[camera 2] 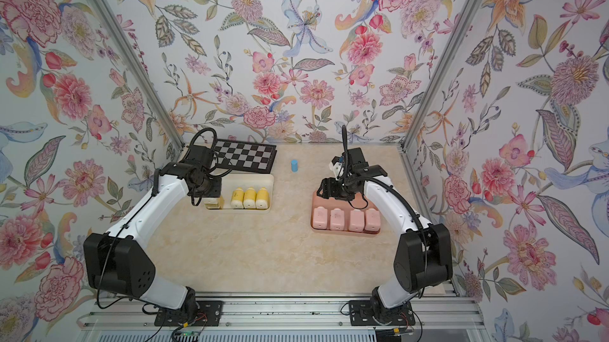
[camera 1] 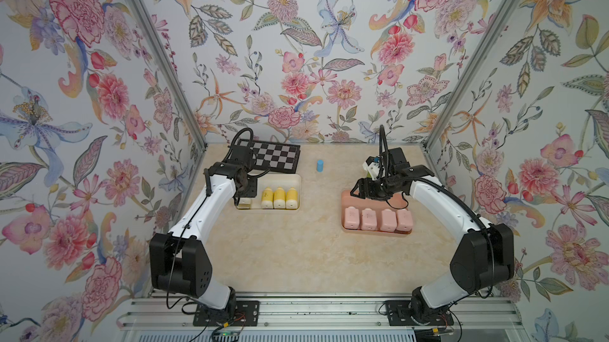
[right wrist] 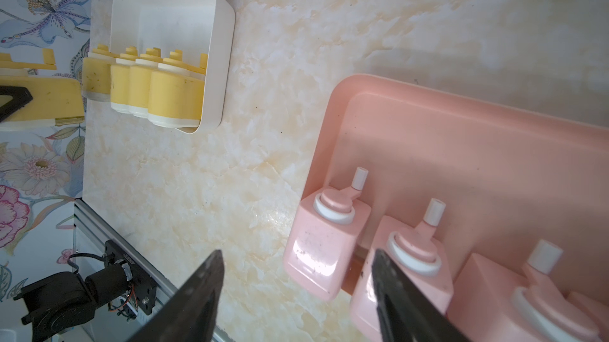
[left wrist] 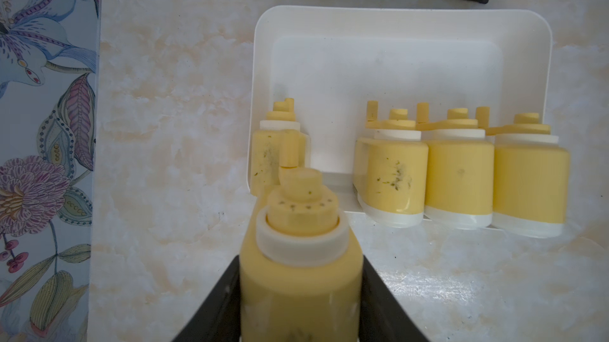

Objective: Place the pencil sharpeners by color into the storage box
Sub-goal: Pick up the pencil sharpener from the center of the board, then place the pencil sharpener in the storage box.

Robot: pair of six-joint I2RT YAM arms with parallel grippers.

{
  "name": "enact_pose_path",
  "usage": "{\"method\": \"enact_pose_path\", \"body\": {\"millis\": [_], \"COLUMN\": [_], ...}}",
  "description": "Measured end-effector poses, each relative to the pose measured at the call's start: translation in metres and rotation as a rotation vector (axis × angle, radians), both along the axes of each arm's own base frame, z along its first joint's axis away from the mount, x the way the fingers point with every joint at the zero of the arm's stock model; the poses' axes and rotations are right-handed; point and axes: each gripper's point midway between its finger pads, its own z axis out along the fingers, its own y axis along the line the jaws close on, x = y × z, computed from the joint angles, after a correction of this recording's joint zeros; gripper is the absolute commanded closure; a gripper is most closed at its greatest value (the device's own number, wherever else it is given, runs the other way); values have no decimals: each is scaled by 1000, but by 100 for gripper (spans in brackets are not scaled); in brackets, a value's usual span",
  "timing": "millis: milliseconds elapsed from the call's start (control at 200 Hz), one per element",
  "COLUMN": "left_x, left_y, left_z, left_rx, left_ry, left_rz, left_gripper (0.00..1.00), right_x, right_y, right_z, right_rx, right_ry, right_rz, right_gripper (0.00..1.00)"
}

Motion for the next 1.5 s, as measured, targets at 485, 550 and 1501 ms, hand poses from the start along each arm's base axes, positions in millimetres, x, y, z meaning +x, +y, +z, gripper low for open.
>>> {"method": "enact_pose_path", "body": {"millis": [485,550,1501], "left_x": [41,42,41], "left_y": [-10,-11,-20], "left_z": [-7,-10,-50], "left_rx": [-37,-44,-99], "left_ry": [-24,-19,24], "left_rz": [-40,-41,-57], "left_gripper": [58,58,58], "right_x": [0,0,0], "right_y": [1,1,2], "right_z": [2,2,3], "right_rx": [8,8,13], "right_ry": [-3,-3,-2], "right_rz": [4,4,7], "right_gripper": [27,27,27]}}
